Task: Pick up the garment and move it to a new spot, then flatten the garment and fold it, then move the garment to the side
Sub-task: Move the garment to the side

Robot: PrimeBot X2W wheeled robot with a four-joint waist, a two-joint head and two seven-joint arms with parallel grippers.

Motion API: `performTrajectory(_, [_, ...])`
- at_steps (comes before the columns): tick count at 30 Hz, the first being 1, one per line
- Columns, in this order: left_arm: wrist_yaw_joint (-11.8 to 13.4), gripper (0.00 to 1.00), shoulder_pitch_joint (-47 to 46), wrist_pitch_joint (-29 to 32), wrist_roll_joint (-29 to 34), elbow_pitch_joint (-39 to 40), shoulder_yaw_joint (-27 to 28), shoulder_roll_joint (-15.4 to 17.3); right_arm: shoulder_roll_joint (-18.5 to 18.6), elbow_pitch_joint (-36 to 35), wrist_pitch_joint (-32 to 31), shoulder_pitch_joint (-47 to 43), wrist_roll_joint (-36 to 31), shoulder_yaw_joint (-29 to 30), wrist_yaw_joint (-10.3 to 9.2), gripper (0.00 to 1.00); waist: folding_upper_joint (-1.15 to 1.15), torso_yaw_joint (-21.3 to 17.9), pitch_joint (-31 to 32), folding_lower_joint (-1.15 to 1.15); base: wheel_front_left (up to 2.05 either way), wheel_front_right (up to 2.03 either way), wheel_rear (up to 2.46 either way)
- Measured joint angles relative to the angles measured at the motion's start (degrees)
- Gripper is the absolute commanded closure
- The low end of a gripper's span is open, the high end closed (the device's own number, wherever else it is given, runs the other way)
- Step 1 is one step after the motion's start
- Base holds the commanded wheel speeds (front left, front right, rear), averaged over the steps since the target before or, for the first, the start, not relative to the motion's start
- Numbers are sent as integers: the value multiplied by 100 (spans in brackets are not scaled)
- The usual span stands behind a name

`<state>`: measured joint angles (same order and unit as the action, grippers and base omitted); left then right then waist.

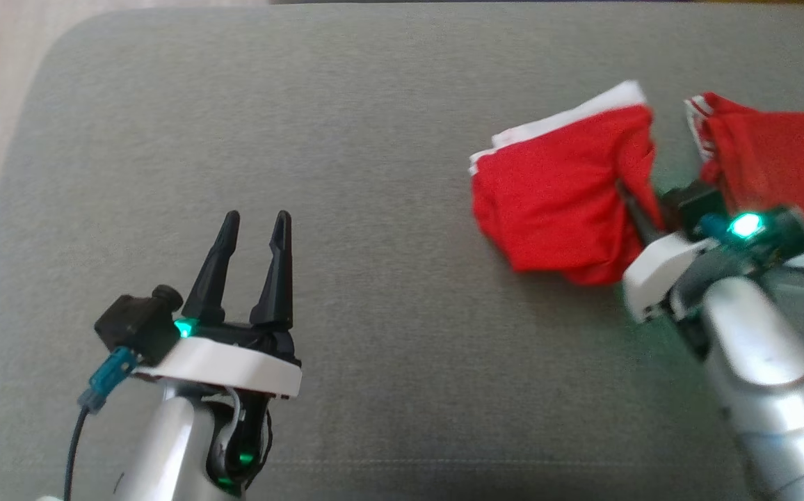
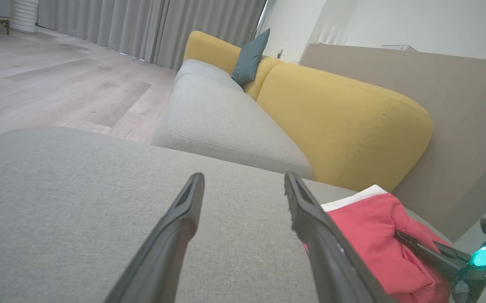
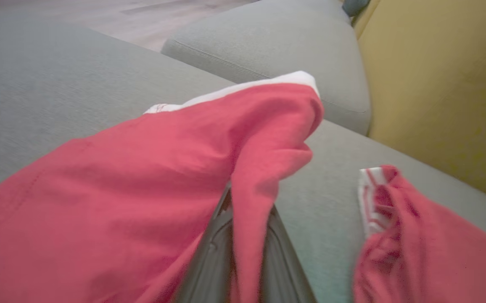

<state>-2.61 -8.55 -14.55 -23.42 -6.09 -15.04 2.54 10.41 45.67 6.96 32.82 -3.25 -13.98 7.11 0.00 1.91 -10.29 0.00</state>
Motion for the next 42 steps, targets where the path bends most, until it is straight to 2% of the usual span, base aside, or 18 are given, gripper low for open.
performTrajectory(5, [-49, 0, -36, 0, 0, 5, 30, -1, 1033, -756, -489, 242, 174, -659, 0, 100, 0, -358, -83, 0, 0, 0, 0])
performTrajectory(11, [-75, 0, -286, 0, 0, 27, 12, -2, 2231, -1044, -1059, 555, 489, -1057, 0, 100, 0, -533, -286, 0, 0, 0, 0])
performTrajectory(15, [-94, 0, -353, 0, 0, 40, 21, -2, 2683, -1144, -1393, 559, 657, -1037, 0, 100, 0, -550, -402, 0, 0, 0, 0])
performTrajectory(22, [-143, 0, -353, 0, 0, 38, 82, -2, 2839, -1330, -1863, 547, 684, -606, 0, 100, 0, -531, -511, 0, 0, 0, 0])
performTrajectory(36, [-200, 0, -360, 0, 65, 33, 137, -2, 2684, -1675, -2374, 162, 623, 337, 0, 100, 0, -494, -638, 0, 0, 0, 0])
performTrajectory(39, [-201, 0, -363, 0, 76, 23, 169, -3, 2540, -1817, -2396, 162, 625, 489, 0, 0, 0, -512, -657, 0, 0, 0, 0])
performTrajectory(42, [-211, 0, -384, 0, 81, 10, 207, -3, 2427, -1907, -2412, 155, 584, 636, 0, 0, 0, -532, -666, 0, 0, 0, 0])
